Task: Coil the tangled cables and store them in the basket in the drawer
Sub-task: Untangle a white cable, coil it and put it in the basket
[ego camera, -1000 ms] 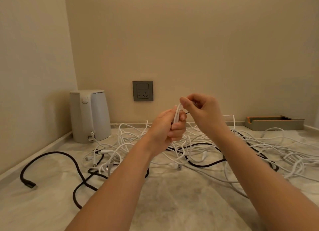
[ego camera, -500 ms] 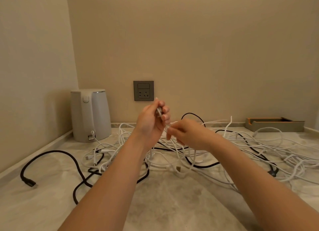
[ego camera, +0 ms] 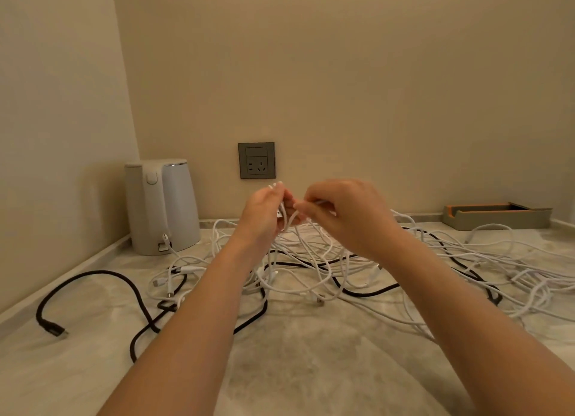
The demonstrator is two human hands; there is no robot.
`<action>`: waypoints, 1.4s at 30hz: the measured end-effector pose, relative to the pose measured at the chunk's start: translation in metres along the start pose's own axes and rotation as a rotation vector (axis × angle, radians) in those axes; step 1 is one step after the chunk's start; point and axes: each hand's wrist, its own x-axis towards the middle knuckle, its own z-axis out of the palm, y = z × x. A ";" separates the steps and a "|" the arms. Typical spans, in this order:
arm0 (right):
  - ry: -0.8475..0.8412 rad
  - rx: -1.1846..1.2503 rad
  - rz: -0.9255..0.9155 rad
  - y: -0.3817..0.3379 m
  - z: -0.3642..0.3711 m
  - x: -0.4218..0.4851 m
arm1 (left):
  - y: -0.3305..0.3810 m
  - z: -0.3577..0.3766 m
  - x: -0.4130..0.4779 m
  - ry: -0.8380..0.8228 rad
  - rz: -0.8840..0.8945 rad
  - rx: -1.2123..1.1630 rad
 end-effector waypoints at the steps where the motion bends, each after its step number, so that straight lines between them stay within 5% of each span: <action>1: 0.079 0.013 -0.003 0.005 0.001 0.000 | -0.001 0.004 -0.002 -0.077 -0.008 0.058; 6: 0.275 0.067 0.068 0.028 0.008 -0.001 | 0.000 0.024 -0.012 -0.306 -0.075 0.012; 19: 0.198 0.459 0.385 0.059 0.019 -0.005 | -0.001 0.043 -0.023 -0.455 -0.170 -0.146; 24: -0.035 0.554 0.518 0.065 0.032 -0.009 | 0.002 0.048 -0.024 -0.376 -0.121 -0.226; 32: -0.441 0.077 0.290 0.036 0.031 -0.008 | 0.007 0.033 -0.012 -0.135 -0.069 -0.476; 39: -0.379 -0.183 -0.024 -0.004 0.024 -0.006 | 0.007 0.005 0.004 0.226 0.052 -0.450; 42: -0.205 -0.144 -0.091 -0.011 0.019 -0.004 | 0.008 -0.006 0.005 0.275 0.055 -0.393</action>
